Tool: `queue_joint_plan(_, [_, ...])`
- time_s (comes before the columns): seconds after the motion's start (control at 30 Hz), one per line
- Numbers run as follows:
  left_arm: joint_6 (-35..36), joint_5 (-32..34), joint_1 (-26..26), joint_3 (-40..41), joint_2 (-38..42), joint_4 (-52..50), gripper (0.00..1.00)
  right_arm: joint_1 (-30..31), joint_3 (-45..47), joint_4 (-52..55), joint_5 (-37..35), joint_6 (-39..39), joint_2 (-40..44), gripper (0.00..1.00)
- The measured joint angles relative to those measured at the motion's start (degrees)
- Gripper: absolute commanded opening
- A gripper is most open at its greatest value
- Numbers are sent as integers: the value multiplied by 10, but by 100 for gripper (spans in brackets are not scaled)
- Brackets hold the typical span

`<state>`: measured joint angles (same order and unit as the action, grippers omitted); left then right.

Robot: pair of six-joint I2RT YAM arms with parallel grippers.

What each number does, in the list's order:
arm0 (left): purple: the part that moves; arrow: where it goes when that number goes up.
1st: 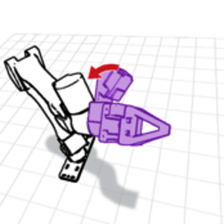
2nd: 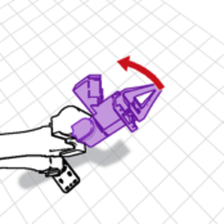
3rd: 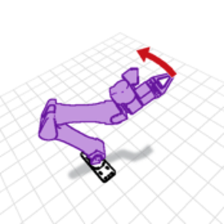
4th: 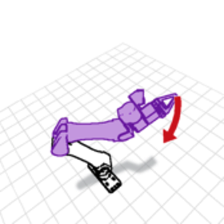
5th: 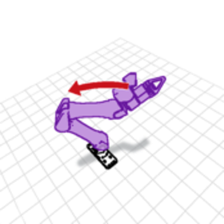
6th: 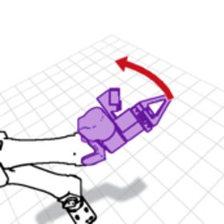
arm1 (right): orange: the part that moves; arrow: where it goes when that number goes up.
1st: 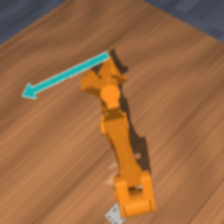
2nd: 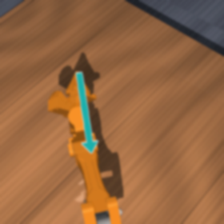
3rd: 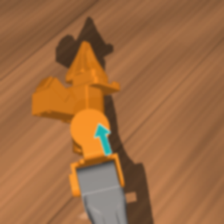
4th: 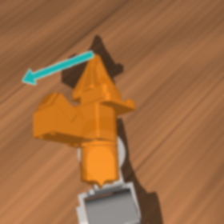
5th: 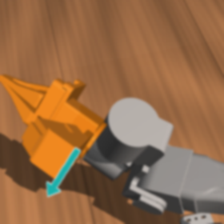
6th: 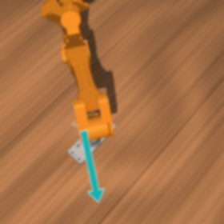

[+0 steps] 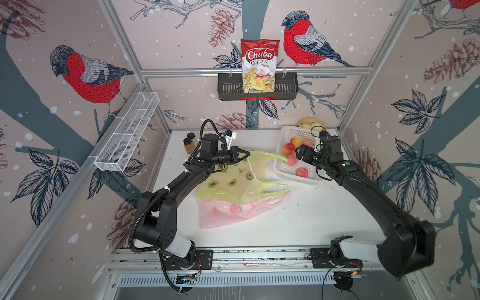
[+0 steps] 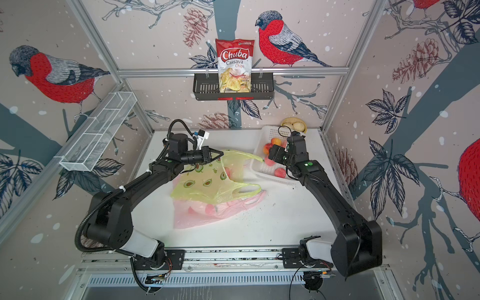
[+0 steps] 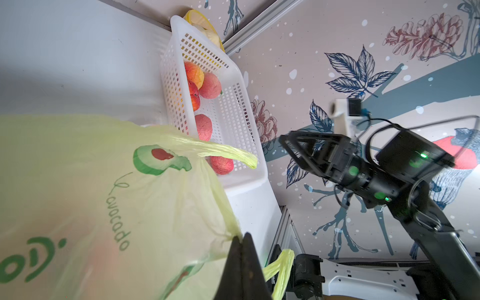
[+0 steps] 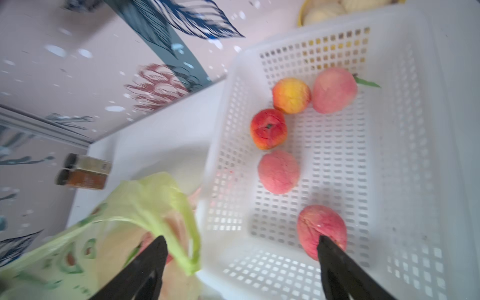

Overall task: Place the peach into a plastic bag & tie a knot
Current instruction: Pick up the peach from the basket.

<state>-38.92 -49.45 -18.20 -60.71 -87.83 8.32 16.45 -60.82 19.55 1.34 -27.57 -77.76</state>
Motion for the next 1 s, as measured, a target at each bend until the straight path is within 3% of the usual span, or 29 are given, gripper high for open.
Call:
queue_joint_plan(0.23, [3,2,0,16,4,0,0,-6,-98,15,-15,37,-188,96])
queue_joint_plan(0.43, [9,2,0,19,7,0,0,-6,-200,19,-23,50,-332,88])
queue_joint_plan(0.57, [10,2,0,22,8,0,0,-5,-236,20,-24,51,-385,82])
queue_joint_plan(0.63, [14,2,0,22,10,0,0,-4,-239,19,-24,51,-392,76])
queue_joint_plan(0.77, [14,2,0,22,14,0,0,0,-231,15,-22,50,-389,55])
queue_joint_plan(1.0, [16,2,0,22,14,0,0,9,-152,14,-13,34,-262,46])
